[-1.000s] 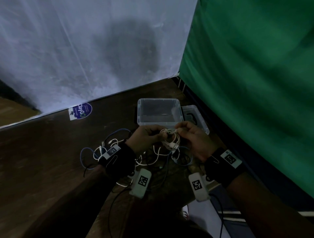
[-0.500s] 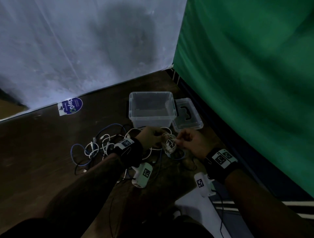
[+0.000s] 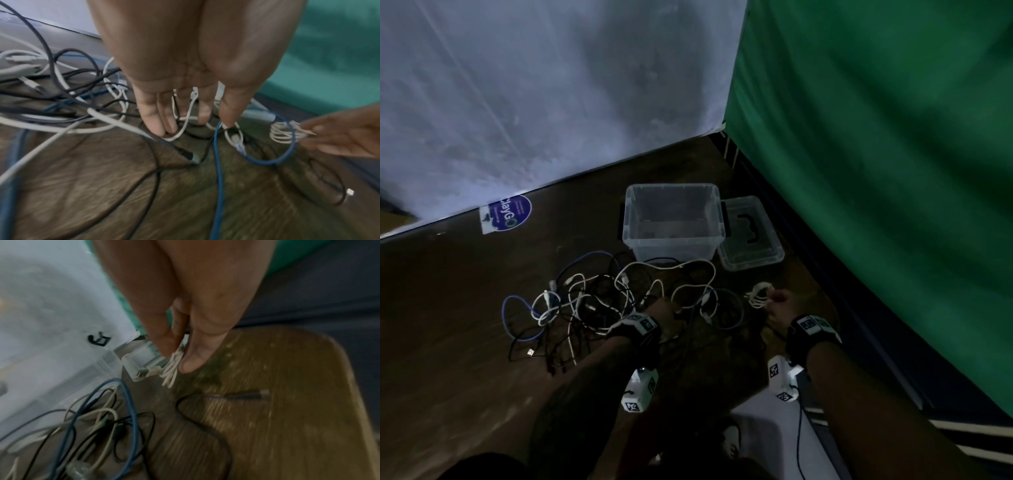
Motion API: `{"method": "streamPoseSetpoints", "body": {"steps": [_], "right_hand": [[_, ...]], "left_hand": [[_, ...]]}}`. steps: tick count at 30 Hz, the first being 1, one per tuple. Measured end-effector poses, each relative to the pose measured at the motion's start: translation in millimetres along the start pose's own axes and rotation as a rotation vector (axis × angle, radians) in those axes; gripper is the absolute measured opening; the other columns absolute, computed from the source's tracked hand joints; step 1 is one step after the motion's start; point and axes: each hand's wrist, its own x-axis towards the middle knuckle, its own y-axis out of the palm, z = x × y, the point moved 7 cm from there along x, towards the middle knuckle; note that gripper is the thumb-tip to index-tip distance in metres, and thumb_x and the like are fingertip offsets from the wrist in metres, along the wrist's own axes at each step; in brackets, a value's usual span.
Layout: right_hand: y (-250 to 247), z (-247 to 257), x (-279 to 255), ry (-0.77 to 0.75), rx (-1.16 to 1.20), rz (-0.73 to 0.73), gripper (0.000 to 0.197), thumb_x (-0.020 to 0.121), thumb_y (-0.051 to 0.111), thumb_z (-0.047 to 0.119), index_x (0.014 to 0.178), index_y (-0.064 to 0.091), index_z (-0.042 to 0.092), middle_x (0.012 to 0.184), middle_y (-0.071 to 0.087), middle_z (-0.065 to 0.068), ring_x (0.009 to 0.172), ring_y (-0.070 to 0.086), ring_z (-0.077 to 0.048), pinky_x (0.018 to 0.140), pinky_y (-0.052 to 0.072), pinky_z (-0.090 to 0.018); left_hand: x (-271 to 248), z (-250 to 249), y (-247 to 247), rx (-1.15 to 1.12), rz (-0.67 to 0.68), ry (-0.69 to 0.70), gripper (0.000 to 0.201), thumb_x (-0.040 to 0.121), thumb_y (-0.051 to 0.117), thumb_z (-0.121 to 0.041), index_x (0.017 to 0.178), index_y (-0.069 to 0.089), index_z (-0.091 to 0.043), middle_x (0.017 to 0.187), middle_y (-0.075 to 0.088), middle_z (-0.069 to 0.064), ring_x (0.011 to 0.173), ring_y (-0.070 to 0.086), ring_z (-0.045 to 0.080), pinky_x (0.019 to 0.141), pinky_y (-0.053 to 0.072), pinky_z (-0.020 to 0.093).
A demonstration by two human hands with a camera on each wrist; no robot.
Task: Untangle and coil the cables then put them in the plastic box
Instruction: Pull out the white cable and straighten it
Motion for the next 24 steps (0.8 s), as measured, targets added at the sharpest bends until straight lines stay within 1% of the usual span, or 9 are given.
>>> {"method": "streamPoseSetpoints", "body": {"steps": [1,4,6,10,13,15,18,20,24], "right_hand": [[6.7,4.0,-2.8,-0.001,0.018,0.022,0.045,0.086,0.064,0.004,0.129,0.057,0.012,0.115,0.065,-0.018,0.094,0.064,-0.031,0.086,0.055,-0.042],[17.0,9.3,-4.8,-0.023,-0.011,0.065,0.060,0.084,0.068,-0.001,0.139,0.049,0.009,0.131,0.058,-0.019,0.117,0.058,-0.036,0.099,0.050,-0.047],[18.0,14.0,-7.6,-0.043,-0.039,0.085,0.065,0.082,0.072,-0.001,0.141,0.047,0.007,0.136,0.056,-0.019,0.122,0.055,-0.036,0.103,0.047,-0.048],[5.4,25.5,-15.9,-0.163,-0.125,0.016,0.051,0.076,0.077,0.006,0.125,0.062,0.008,0.123,0.063,-0.015,0.117,0.059,-0.036,0.100,0.049,-0.048],[-4.0,48.5,-35.5,-0.367,-0.232,-0.155,0.033,0.079,0.074,0.016,0.110,0.064,0.011,0.116,0.062,-0.010,0.108,0.060,-0.030,0.095,0.050,-0.042],[5.8,76.4,-63.3,-0.559,-0.247,-0.196,0.035,0.082,0.073,0.017,0.115,0.061,0.012,0.125,0.058,-0.007,0.116,0.056,-0.025,0.100,0.048,-0.042],[40.0,119.5,-104.2,-0.750,-0.301,-0.093,0.040,0.087,0.069,0.022,0.126,0.058,0.016,0.136,0.053,-0.001,0.126,0.048,-0.016,0.107,0.041,-0.035],[61.6,147.1,-124.3,-0.824,-0.304,-0.020,0.044,0.090,0.066,0.024,0.131,0.056,0.013,0.139,0.052,-0.004,0.130,0.047,-0.019,0.110,0.039,-0.036],[92.1,195.6,-154.8,-0.903,-0.363,0.142,0.038,0.095,0.061,0.024,0.131,0.058,0.014,0.135,0.057,-0.004,0.124,0.051,-0.018,0.108,0.040,-0.032]], "left_hand": [[2.4,1.9,2.0,0.011,-0.006,-0.003,0.042,0.087,0.065,-0.029,0.124,0.063,-0.009,0.132,0.055,0.019,0.119,0.053,0.033,0.095,0.042,0.031],[3.7,4.3,2.5,0.018,-0.007,0.002,0.045,0.088,0.064,-0.031,0.129,0.059,-0.011,0.137,0.050,0.016,0.125,0.048,0.032,0.099,0.038,0.031],[1.2,5.4,1.4,0.011,-0.015,0.014,0.051,0.089,0.063,-0.035,0.132,0.055,-0.010,0.141,0.046,0.013,0.128,0.046,0.031,0.102,0.036,0.031],[-3.0,11.5,-9.1,-0.007,-0.092,0.068,0.067,0.074,0.054,-0.054,0.131,0.057,-0.019,0.142,0.049,0.006,0.126,0.049,0.027,0.100,0.039,0.030],[-13.4,7.6,-21.8,-0.011,-0.205,0.167,0.051,0.082,0.055,-0.045,0.129,0.059,-0.026,0.143,0.049,0.004,0.130,0.046,0.027,0.104,0.038,0.033],[-25.4,6.7,-29.8,-0.017,-0.277,0.221,0.065,0.074,0.043,-0.055,0.130,0.057,-0.028,0.146,0.046,0.005,0.134,0.042,0.031,0.108,0.037,0.040],[-51.2,4.3,-50.4,-0.069,-0.395,0.306,0.057,0.076,0.052,-0.044,0.127,0.061,-0.020,0.140,0.053,0.006,0.124,0.051,0.032,0.105,0.041,0.042],[-71.7,-3.5,-69.6,-0.095,-0.460,0.370,0.049,0.079,0.058,-0.034,0.125,0.063,-0.020,0.137,0.056,0.004,0.121,0.055,0.028,0.100,0.045,0.038],[-106.0,-13.0,-105.4,-0.173,-0.589,0.437,0.035,0.084,0.057,-0.029,0.115,0.069,-0.022,0.125,0.064,-0.002,0.109,0.062,0.020,0.089,0.048,0.029]]}}
